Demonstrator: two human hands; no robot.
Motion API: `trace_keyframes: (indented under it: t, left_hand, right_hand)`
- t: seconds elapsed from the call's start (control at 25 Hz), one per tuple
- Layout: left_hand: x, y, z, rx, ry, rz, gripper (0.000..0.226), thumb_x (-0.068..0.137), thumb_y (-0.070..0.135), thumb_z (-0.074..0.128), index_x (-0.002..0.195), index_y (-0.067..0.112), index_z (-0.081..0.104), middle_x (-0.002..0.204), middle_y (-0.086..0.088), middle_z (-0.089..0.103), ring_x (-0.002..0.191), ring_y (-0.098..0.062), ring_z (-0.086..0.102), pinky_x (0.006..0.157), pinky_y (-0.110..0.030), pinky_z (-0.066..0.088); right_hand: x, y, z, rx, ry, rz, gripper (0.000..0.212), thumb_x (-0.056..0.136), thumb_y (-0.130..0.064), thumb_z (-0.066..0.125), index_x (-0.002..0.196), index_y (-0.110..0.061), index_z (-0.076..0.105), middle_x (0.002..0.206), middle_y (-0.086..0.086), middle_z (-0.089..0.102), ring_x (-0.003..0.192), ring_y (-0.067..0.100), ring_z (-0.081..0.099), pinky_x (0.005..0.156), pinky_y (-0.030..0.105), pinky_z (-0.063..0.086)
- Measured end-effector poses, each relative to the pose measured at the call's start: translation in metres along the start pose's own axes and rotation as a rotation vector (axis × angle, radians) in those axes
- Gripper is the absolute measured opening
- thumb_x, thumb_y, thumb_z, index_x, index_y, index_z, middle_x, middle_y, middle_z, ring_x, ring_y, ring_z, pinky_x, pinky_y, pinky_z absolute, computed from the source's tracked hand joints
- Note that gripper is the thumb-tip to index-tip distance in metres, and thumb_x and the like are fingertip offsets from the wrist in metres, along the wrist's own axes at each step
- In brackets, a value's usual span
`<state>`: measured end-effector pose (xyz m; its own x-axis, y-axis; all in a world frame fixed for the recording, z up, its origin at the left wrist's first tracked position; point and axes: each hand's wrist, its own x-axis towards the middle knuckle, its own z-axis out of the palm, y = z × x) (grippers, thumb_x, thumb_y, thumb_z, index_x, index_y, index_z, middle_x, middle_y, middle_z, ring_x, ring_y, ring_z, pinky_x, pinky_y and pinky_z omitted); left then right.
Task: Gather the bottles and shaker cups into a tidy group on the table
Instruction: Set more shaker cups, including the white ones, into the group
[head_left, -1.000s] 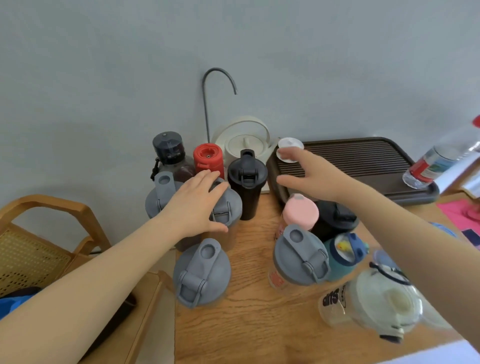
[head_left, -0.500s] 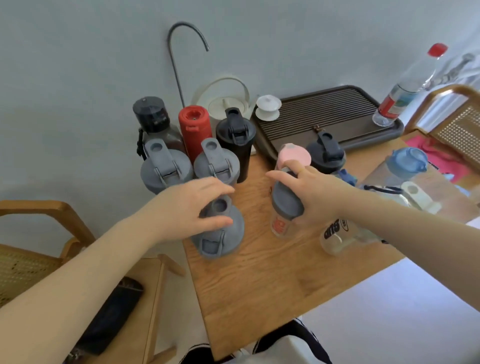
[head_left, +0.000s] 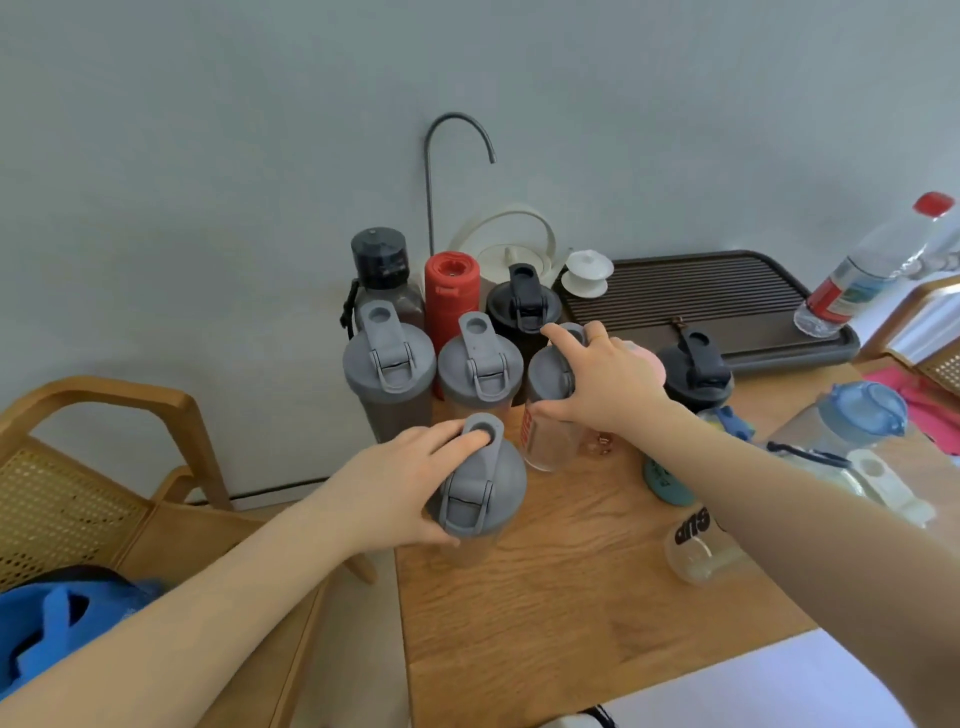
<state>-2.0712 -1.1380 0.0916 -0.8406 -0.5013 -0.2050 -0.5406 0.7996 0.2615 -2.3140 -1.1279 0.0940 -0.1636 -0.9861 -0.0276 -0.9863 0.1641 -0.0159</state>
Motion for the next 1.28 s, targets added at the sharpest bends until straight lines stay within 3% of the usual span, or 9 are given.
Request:
trace_keyframes:
  t: [0.16,0.28,0.4,0.52,0.64,0.76,0.88,1.04,1.28]
  left_hand:
    - [0.005,0.016,0.005,-0.022,0.055,-0.080,0.097,0.072,0.049,0.067,0.143,0.029,0.005,0.153,0.007,0.014,0.135,-0.014,0.022,0.103,-0.031,0.035]
    - [0.013,0.033,0.010,-0.035,0.105,-0.169,0.097,0.071,0.051,0.067,0.143,0.026,0.007,0.152,0.004,0.016,0.135,-0.017,0.023,0.102,-0.033,0.037]
    - [0.020,0.049,0.012,-0.036,0.186,-0.242,0.104,0.063,0.058,0.070,0.142,0.025,0.011,0.150,-0.002,0.016,0.136,-0.021,0.020,0.107,-0.036,0.029]
    - [0.023,0.071,0.010,-0.041,0.337,-0.269,0.103,0.057,0.073,0.055,0.140,0.028,0.014,0.151,-0.007,0.011,0.137,-0.026,0.014,0.109,-0.042,0.023]
    - [0.039,0.101,0.007,-0.029,0.495,-0.171,0.080,0.066,0.066,0.047,0.132,0.021,0.036,0.147,-0.012,0.026,0.132,-0.031,0.028,0.103,-0.046,0.030]
    - [0.068,0.137,0.010,-0.110,0.505,-0.024,0.064,0.072,0.055,0.050,0.124,0.019,0.046,0.142,-0.009,0.037,0.124,-0.025,0.041,0.097,-0.044,0.040]
    - [0.092,0.176,0.022,-0.229,0.429,0.052,0.071,0.070,0.059,0.051,0.131,0.023,0.039,0.144,0.000,0.034,0.125,-0.016,0.039,0.098,-0.036,0.039]
    - [0.113,0.215,0.036,-0.307,0.337,0.053,0.094,0.062,0.065,0.063,0.139,0.031,0.021,0.147,0.014,0.021,0.129,-0.001,0.022,0.103,-0.023,0.024]
    - [0.129,0.247,0.052,-0.504,0.337,-0.141,0.103,0.053,0.049,0.080,0.134,0.037,0.018,0.141,0.013,0.034,0.123,-0.010,0.039,0.099,-0.035,0.041]
  right_hand:
    - [0.011,0.004,0.003,0.013,0.026,-0.015,0.088,0.072,-0.064,0.058,0.143,-0.033,0.017,0.134,0.016,0.036,0.117,0.035,0.043,0.082,0.041,0.044]
    - [0.010,0.012,0.002,-0.095,0.026,-0.098,0.092,0.073,-0.073,0.047,0.146,-0.031,0.009,0.139,0.018,0.036,0.124,0.034,0.038,0.097,0.042,0.036]
    - [-0.001,0.028,-0.013,0.037,0.046,-0.152,0.091,0.077,-0.073,0.037,0.147,-0.027,0.004,0.146,0.014,0.033,0.133,0.033,0.031,0.106,0.044,0.028]
    - [-0.020,0.059,-0.039,0.155,0.116,-0.213,0.082,0.080,-0.068,0.040,0.144,-0.020,0.023,0.147,0.009,0.035,0.136,0.029,0.028,0.110,0.044,0.023]
    - [-0.042,0.109,-0.058,0.177,0.174,-0.233,0.055,0.085,-0.044,0.055,0.131,-0.016,0.047,0.141,0.009,0.043,0.134,0.030,0.033,0.108,0.045,0.026]
    - [-0.075,0.159,-0.058,0.256,0.275,-0.183,0.033,0.084,-0.024,0.062,0.114,-0.010,0.061,0.129,0.012,0.054,0.124,0.032,0.044,0.103,0.043,0.032]
    - [-0.111,0.210,-0.039,0.292,0.300,-0.041,0.026,0.084,-0.021,0.061,0.105,-0.007,0.065,0.121,0.014,0.058,0.117,0.034,0.049,0.099,0.042,0.036]
    - [-0.156,0.260,-0.011,0.445,0.301,0.117,0.045,0.079,-0.041,0.053,0.106,-0.006,0.062,0.111,0.016,0.061,0.106,0.035,0.055,0.090,0.036,0.039]
    - [-0.192,0.261,0.034,0.452,-0.177,0.022,0.096,0.066,-0.050,0.074,0.141,-0.029,0.019,0.148,-0.004,0.027,0.132,0.024,0.034,0.107,0.041,0.035]
